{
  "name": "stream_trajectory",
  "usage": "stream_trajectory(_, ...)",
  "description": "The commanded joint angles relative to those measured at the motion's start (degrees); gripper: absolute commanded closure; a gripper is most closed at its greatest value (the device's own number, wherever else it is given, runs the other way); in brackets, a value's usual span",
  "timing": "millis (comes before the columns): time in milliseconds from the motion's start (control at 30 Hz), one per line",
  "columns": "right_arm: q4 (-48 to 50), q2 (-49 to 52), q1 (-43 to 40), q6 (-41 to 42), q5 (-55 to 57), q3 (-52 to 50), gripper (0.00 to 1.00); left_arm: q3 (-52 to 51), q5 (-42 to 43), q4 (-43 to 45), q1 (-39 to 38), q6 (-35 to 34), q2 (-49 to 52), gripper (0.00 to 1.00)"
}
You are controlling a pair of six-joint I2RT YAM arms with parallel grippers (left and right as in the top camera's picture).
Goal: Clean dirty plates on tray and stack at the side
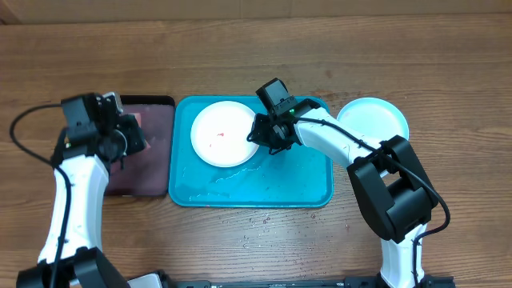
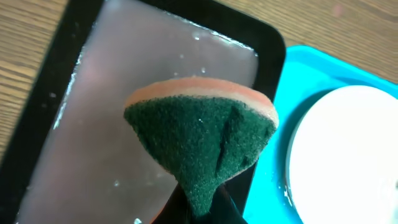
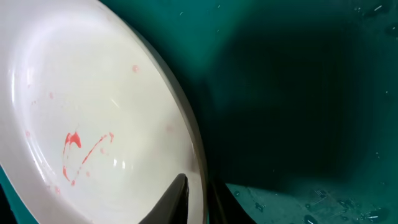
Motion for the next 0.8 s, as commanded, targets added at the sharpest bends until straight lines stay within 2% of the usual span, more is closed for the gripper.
stream_trajectory(0,0.22,0.17,0.35,-0.26,0.61,-0.28,0.86,-2.95,4.94,2.69,1.03,1.27,-2.36,0.96)
stream_trajectory(133,-0.61,0.17,0.87,-0.26,0.63,-0.35,0.96,-4.37,6.86,4.72,1.33,1.33,-2.34,0.96)
stream_trajectory(600,-0.72,0.17,1.57,-0.22,2.14,-0.35,0.96,-4.42,6.49,12.22,1.33,6.49,-2.27,0.96)
stream_trajectory(767,-0.70,0.17,1.57,-0.20,2.56,-0.35,0.96,-4.42,6.47,16.83,1.33,5.31,-1.88,0.96)
